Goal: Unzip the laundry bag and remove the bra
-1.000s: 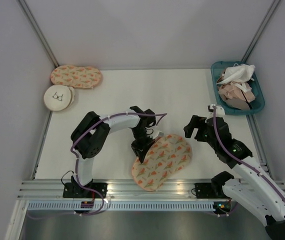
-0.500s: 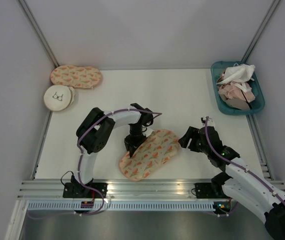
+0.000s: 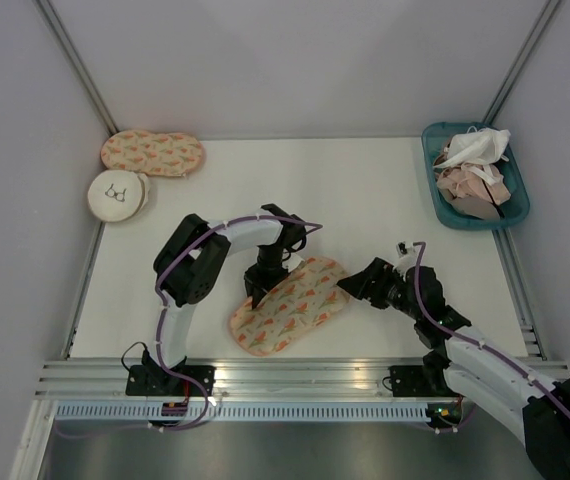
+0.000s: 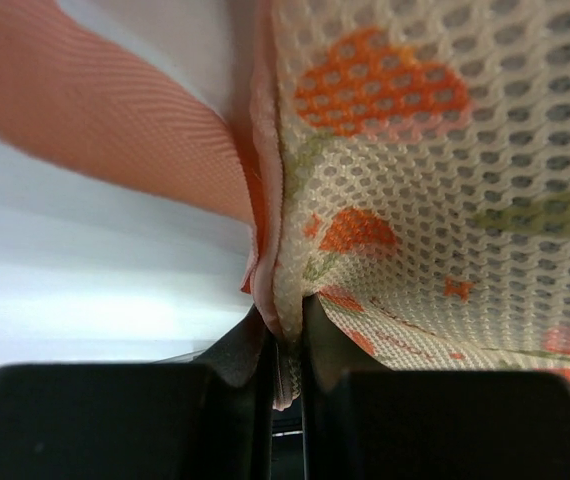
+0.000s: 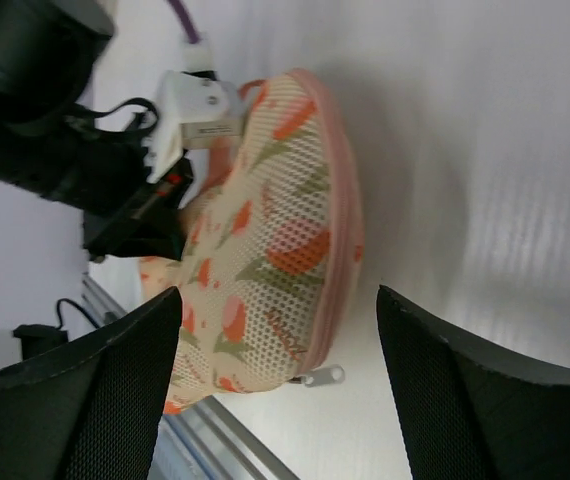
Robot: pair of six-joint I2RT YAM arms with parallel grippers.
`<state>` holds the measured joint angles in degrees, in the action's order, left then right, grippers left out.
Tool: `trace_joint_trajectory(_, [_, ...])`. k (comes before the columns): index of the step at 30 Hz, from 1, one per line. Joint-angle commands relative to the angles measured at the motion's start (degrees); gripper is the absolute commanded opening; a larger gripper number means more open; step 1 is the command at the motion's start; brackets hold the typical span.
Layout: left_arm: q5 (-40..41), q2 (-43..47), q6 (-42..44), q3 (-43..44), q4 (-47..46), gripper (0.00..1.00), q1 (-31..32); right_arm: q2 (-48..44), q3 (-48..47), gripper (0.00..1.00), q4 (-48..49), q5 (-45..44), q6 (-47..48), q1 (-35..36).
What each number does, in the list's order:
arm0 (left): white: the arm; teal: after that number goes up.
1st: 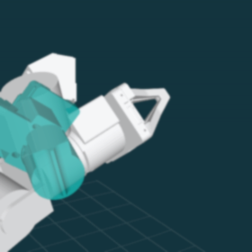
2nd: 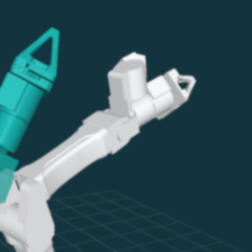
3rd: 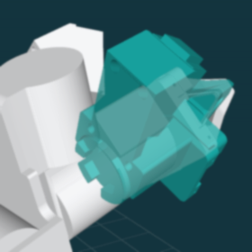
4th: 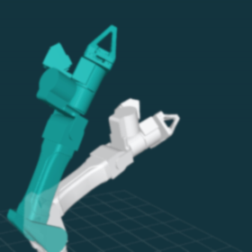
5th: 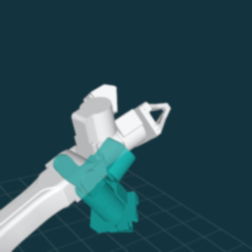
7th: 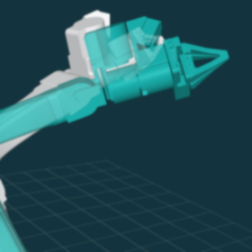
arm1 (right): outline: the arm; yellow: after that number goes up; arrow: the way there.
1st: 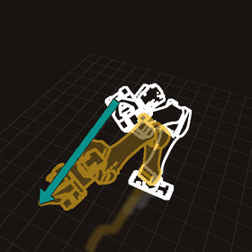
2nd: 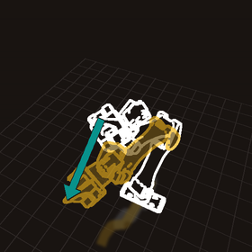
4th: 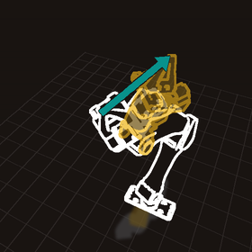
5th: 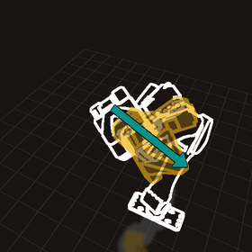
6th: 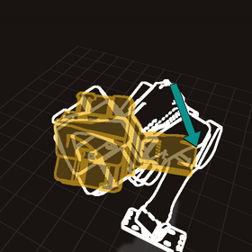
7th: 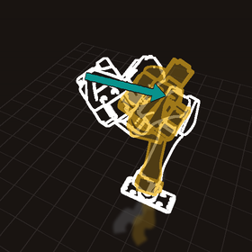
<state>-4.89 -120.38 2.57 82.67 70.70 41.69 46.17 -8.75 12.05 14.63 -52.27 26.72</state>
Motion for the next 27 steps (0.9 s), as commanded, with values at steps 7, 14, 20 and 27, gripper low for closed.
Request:
trace_joint_trajectory(7, [6.38, -2.23, -1.16, 1.44, -7.77, 0.02, -0.47, -0.04, 2.60, 0.73, 15.11, 6.55, -4.86, -1.06])
trace_joint_trajectory(14, [6.91, -1.53, -1.25, 1.35, -7.68, 0.02, -0.47, 4.54, -8.88, 0.69, -11.01, -5.63, 8.75, -0.71])
trace_joint_trajectory(20, [6.91, -2.49, -1.25, 1.79, -7.33, 0.02, -0.21, -0.56, -11.73, 0.74, -18.65, -12.44, 13.16, 0.35])
trace_joint_trajectory(27, [6.82, -2.06, -1.34, 2.40, -7.15, 0.02, 0.67, 8.84, -7.77, 0.74, -5.48, -5.50, 9.39, 0.35])
